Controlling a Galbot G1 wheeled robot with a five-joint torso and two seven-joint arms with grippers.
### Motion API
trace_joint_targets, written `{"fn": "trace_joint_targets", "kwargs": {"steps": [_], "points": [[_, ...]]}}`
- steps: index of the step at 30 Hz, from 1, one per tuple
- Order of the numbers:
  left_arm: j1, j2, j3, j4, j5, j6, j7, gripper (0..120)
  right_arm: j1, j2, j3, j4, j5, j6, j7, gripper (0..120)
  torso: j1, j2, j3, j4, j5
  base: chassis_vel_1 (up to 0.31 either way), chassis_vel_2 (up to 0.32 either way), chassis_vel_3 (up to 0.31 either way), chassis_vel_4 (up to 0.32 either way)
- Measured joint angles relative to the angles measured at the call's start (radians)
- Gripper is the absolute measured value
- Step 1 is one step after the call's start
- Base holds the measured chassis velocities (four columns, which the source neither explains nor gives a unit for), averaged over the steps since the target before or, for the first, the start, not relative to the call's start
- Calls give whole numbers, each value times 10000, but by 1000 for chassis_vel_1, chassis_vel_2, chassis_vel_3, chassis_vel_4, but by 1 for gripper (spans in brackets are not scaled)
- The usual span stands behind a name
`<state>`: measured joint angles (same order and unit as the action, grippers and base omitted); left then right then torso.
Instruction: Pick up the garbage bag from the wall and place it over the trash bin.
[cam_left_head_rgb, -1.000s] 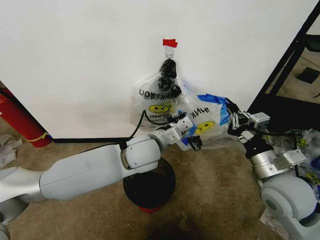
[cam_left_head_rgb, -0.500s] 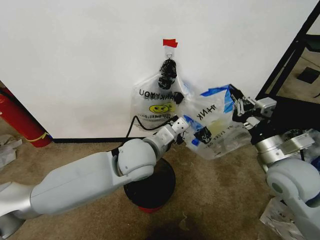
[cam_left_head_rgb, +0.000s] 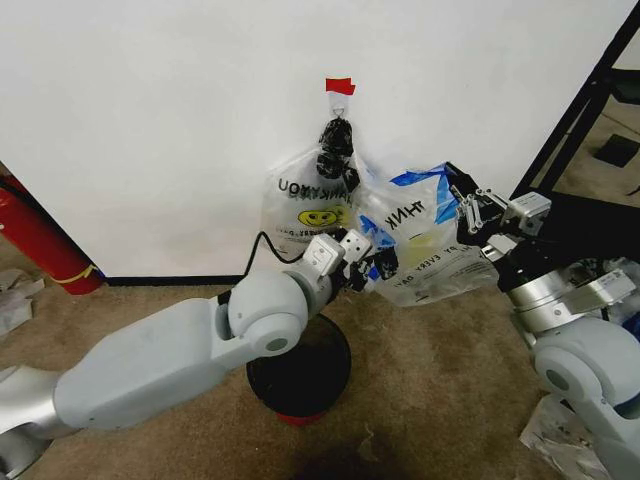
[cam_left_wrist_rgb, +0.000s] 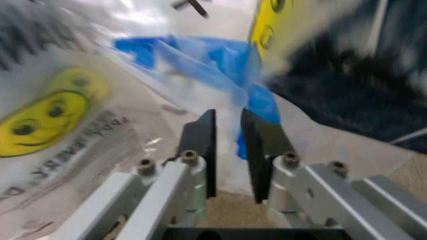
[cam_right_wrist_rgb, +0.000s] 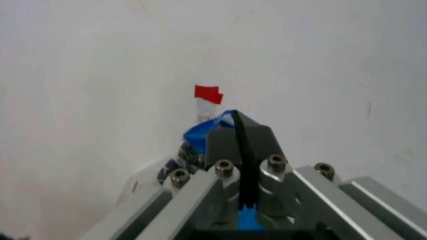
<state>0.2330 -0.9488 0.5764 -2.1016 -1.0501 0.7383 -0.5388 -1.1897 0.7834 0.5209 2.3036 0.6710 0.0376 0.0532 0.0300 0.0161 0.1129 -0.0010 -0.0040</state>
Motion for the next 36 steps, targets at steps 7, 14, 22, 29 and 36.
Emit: {"fn": "trace_joint_targets", "kwargs": {"steps": [7, 14, 22, 29, 36], "points": [[-295, -626, 584, 473, 187, -11, 174, 32, -92, -40, 94, 253, 132, -128, 51, 0, 0, 0, 0, 0, 0, 0, 0, 0, 0], [-471, -1280, 1093, 862, 203, -20, 275, 4, -190, -86, 61, 453, 155, -217, 106, 0, 0, 0, 0, 3, 1, 0, 0, 0, 0], [-562, -1882, 1225, 1012, -220, -24, 255, 0, -68, -86, -112, 367, 9, -217, 153, 0, 0, 0, 0, -1, 2, 0, 0, 0, 0], [-471, -2059, 1195, 1104, -397, -41, 89, 0, -5, -31, -158, 329, -42, -234, 248, 0, 0, 0, 0, -1, 0, 0, 0, 0, 0], [-82, -1825, 633, 945, -371, -543, -208, 0, -66, 280, -25, 225, -43, -233, 311, 0, 0, 0, 0, -1, -1, 0, 0, 0, 0]]}}
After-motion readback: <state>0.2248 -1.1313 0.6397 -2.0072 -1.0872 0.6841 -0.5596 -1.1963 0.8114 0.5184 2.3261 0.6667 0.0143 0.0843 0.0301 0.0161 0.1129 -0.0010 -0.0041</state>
